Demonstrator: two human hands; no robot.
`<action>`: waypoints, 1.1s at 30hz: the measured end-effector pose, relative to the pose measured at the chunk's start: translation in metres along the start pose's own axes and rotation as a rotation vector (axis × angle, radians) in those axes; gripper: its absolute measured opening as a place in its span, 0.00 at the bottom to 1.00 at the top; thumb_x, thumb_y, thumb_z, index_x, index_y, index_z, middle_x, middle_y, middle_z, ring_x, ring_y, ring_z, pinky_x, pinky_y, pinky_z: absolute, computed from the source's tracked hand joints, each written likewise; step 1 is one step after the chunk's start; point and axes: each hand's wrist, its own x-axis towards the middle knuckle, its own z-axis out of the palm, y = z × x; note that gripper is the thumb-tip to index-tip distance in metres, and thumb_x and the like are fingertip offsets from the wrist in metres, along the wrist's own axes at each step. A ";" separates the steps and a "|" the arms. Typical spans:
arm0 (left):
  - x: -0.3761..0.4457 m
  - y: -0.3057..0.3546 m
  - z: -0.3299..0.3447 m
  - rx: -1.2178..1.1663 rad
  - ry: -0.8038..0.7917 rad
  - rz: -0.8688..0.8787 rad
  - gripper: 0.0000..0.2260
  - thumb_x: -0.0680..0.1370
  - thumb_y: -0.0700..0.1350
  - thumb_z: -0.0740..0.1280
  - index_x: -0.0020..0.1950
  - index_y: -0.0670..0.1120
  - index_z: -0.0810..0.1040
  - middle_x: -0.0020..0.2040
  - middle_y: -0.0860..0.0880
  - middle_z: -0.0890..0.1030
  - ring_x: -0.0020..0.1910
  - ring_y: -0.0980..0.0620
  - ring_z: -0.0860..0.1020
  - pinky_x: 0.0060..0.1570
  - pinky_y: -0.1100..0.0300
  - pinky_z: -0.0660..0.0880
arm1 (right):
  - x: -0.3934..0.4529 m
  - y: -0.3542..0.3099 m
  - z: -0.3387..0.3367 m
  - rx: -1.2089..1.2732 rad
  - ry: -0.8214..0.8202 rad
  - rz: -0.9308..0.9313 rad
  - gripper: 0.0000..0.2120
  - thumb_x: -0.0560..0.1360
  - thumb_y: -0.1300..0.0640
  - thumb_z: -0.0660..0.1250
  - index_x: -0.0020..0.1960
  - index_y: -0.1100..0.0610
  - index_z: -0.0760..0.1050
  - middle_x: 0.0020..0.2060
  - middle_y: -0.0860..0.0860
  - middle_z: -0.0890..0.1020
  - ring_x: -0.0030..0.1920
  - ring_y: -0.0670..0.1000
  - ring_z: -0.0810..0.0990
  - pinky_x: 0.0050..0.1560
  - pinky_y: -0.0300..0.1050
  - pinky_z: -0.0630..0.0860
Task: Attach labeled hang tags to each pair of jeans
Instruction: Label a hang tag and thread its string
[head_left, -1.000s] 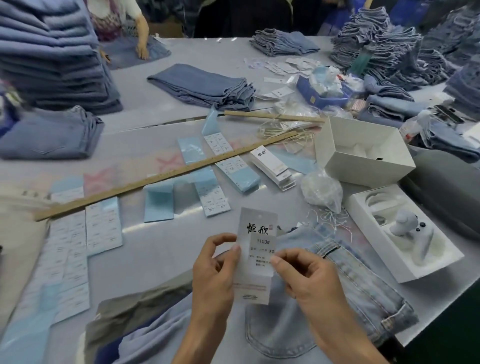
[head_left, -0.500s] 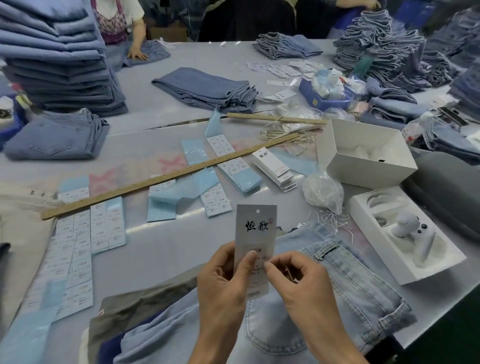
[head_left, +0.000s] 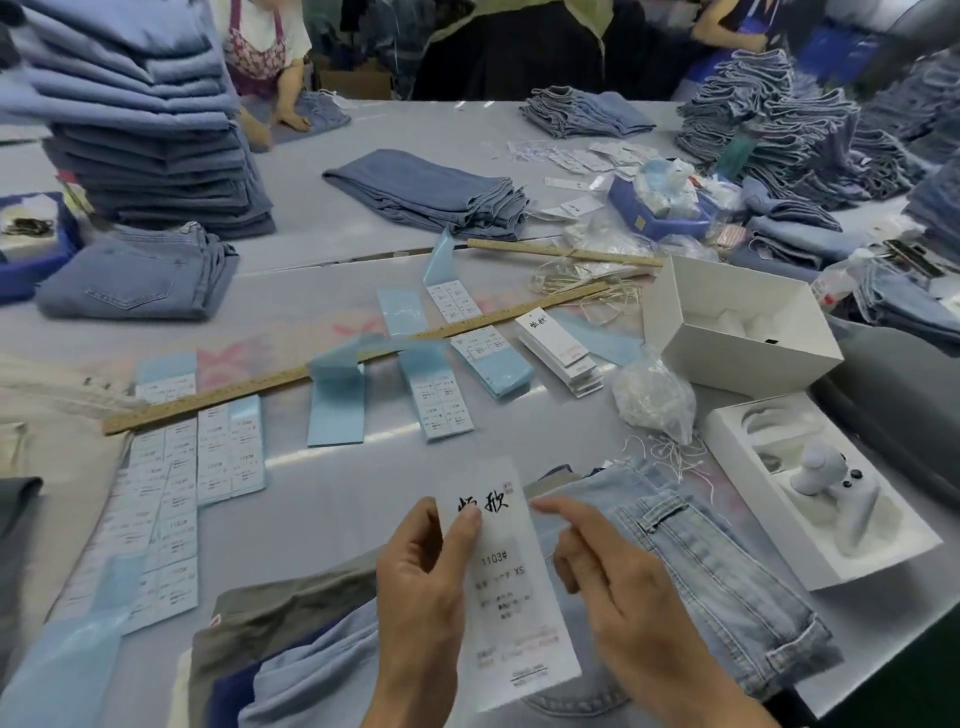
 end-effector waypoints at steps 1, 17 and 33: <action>0.000 0.002 -0.004 0.030 -0.011 0.027 0.06 0.73 0.50 0.72 0.41 0.49 0.80 0.41 0.46 0.85 0.36 0.51 0.81 0.35 0.60 0.78 | 0.001 0.000 -0.005 -0.023 -0.008 -0.018 0.15 0.81 0.51 0.55 0.65 0.41 0.71 0.36 0.41 0.78 0.35 0.45 0.77 0.37 0.35 0.72; -0.019 0.007 0.005 0.062 -0.133 0.185 0.10 0.77 0.40 0.66 0.52 0.51 0.85 0.48 0.44 0.86 0.47 0.53 0.84 0.47 0.63 0.79 | 0.031 -0.028 -0.010 0.029 0.084 -0.368 0.05 0.75 0.57 0.73 0.47 0.57 0.86 0.41 0.48 0.81 0.42 0.48 0.81 0.41 0.36 0.75; -0.024 0.010 0.000 0.090 -0.246 0.089 0.15 0.79 0.53 0.61 0.62 0.60 0.82 0.58 0.50 0.85 0.59 0.50 0.83 0.45 0.56 0.83 | 0.029 -0.021 0.001 -0.099 0.162 -0.395 0.09 0.75 0.63 0.73 0.53 0.53 0.82 0.45 0.41 0.81 0.43 0.46 0.79 0.39 0.39 0.76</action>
